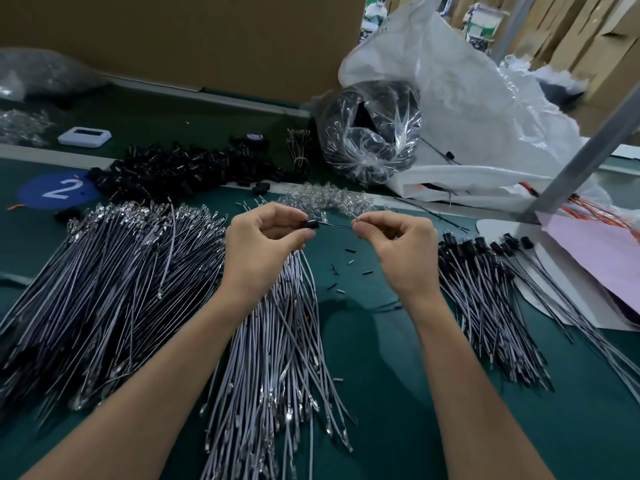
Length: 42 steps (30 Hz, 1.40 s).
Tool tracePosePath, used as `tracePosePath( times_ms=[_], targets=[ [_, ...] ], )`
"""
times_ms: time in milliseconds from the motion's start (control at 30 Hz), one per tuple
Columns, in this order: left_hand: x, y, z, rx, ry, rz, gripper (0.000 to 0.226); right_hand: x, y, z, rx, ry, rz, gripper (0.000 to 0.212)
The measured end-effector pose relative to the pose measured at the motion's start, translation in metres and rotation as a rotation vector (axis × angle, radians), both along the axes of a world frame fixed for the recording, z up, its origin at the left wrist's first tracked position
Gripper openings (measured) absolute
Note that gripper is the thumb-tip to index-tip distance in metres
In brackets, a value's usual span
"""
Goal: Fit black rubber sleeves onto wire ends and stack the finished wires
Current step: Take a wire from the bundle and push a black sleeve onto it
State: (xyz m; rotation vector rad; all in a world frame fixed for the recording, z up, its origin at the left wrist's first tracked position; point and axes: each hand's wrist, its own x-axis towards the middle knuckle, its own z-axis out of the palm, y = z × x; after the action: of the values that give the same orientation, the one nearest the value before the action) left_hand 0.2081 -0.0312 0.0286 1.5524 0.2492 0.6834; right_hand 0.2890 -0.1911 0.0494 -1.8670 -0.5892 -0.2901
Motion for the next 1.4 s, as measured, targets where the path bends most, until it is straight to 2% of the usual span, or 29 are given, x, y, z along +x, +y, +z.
tracePosePath(
  times_ms=[333, 533, 700, 967, 1133, 1400],
  targets=[
    [0.0, -0.001, -0.004, 0.04, -0.014, -0.06, 0.026, -0.002, 0.001, 0.0, -0.011, 0.024, 0.008, 0.013],
    [0.001, -0.001, -0.004, 0.054, -0.033, -0.044, 0.022, -0.004, 0.001, 0.0, -0.018, 0.016, -0.002, 0.021],
    [0.0, 0.0, -0.003, -0.022, -0.085, -0.031, 0.021, -0.007, 0.003, 0.001, 0.027, 0.065, 0.046, 0.012],
    [0.001, 0.0, -0.004, -0.073, -0.102, -0.062, 0.025, -0.005, 0.003, -0.001, -0.007, 0.041, 0.026, 0.018],
    [0.0, -0.002, -0.003, -0.132, -0.093, -0.097, 0.025, -0.006, 0.005, -0.002, 0.074, 0.137, 0.051, 0.012],
    [-0.001, -0.004, -0.002, -0.162, -0.09, -0.112, 0.028, -0.009, 0.01, -0.005, 0.123, 0.196, 0.1, 0.014]
  ],
)
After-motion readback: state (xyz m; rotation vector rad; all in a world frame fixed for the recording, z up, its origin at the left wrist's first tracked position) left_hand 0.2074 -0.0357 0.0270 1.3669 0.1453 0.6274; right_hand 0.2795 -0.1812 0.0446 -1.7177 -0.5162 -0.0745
